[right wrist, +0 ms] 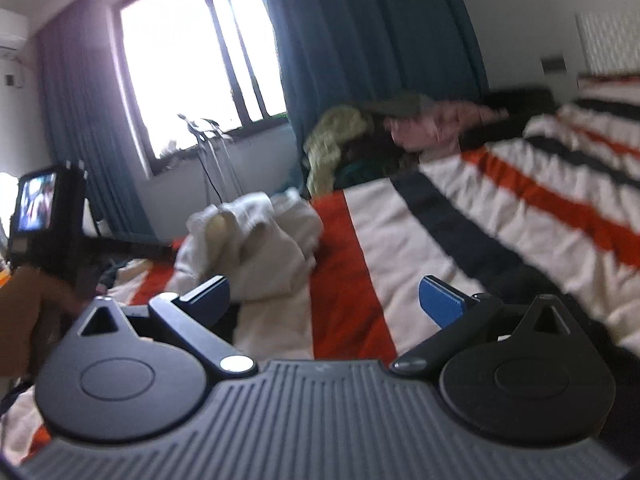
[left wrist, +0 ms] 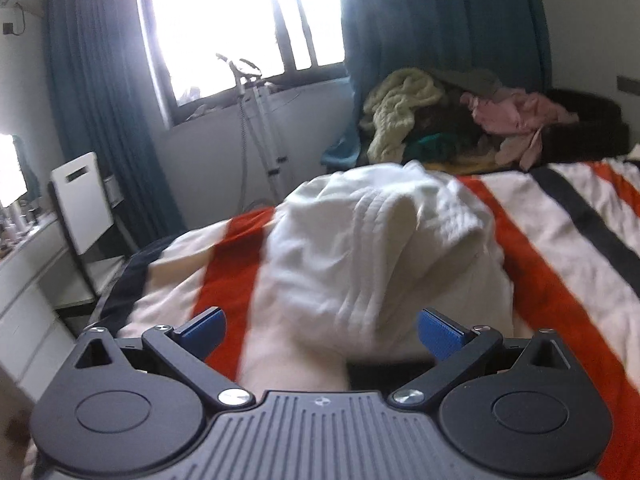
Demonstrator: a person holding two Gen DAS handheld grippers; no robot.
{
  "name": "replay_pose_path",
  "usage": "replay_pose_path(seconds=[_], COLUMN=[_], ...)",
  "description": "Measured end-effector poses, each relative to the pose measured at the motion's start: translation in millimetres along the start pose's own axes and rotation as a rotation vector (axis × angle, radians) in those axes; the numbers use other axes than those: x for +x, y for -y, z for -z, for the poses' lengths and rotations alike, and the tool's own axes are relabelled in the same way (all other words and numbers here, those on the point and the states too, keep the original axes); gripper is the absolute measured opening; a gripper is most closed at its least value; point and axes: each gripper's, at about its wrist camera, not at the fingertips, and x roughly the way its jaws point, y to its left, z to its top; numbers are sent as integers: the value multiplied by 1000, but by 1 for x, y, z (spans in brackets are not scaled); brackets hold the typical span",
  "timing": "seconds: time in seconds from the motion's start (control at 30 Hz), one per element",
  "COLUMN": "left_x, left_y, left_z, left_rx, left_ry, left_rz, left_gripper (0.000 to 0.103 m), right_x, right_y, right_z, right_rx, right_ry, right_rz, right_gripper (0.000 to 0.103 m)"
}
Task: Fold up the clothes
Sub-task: 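Grasp the elastic cuff of the white sweatpants with the left gripper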
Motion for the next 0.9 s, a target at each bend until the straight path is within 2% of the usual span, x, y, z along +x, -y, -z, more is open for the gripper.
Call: replay_pose_path(seconds=[0.07, 0.2, 0.27, 0.33, 0.37, 0.4, 0.43, 0.5, 0.6, 0.7, 0.8, 0.9], left_x=[35, 108, 140, 164, 169, 171, 167, 152, 119, 77, 31, -14], left_y=[11, 28, 29, 26, 23, 22, 20, 17, -1, -24, -42, -57], left_z=[-13, -38, -46, -53, -56, -59, -61, -64, -70, -73, -67, -52], left_rx=[-12, -12, -24, -45, -64, -81, -90, -110, -216, -296, -312, -332], left_ry=[24, 34, 16, -14, -16, -4, 23, 83, 133, 202, 237, 259], left_rz=[7, -67, -93, -129, -139, -147, -149, -132, -45, 11, 43, 65], left_gripper=[103, 98, 93, 67, 59, 44, 31, 18, 15, 14, 14, 13], right_x=[25, 63, 79, 94, 99, 104, 108, 112, 110, 102, 83, 55], right_y=[4, 9, 13, 18, 18, 19, 20, 18, 16, 12, 4, -9], right_z=[8, 30, 41, 49, 51, 53, 54, 55, 56, 55, 52, 46], right_rx=[47, 64, 90, 126, 133, 140, 145, 143, 136, 118, 73, -25], right_ry=[-30, -73, -103, -128, -126, -124, -121, -107, -73, -31, 30, 69], right_rz=[-20, -33, -40, -51, -56, -62, -67, -79, -126, -163, -150, -136], right_gripper=[103, 103, 103, 103, 103, 103, 103, 103, 103, 103, 103, 103])
